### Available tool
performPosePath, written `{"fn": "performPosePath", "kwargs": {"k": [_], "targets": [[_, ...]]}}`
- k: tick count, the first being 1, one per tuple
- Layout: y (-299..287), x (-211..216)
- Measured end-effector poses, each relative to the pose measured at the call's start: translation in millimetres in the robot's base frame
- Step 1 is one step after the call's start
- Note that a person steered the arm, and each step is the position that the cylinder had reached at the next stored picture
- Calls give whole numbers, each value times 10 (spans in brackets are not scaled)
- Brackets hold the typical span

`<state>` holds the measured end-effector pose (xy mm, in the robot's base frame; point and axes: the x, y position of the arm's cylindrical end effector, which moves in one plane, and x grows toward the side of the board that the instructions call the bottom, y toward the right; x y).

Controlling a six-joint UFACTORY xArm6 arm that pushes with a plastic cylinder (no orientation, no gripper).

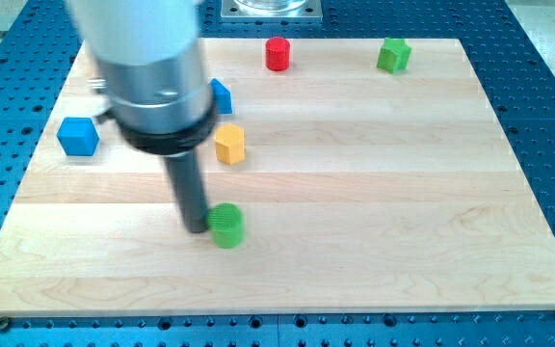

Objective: Move the green circle to the center right of the board

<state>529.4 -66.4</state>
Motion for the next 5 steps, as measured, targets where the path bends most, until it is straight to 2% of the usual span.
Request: {"fn": "performPosePath", "kwargs": {"k": [2,3,4,5], "targets": [[-228,166],[303,166],[376,204],[190,424]]}}
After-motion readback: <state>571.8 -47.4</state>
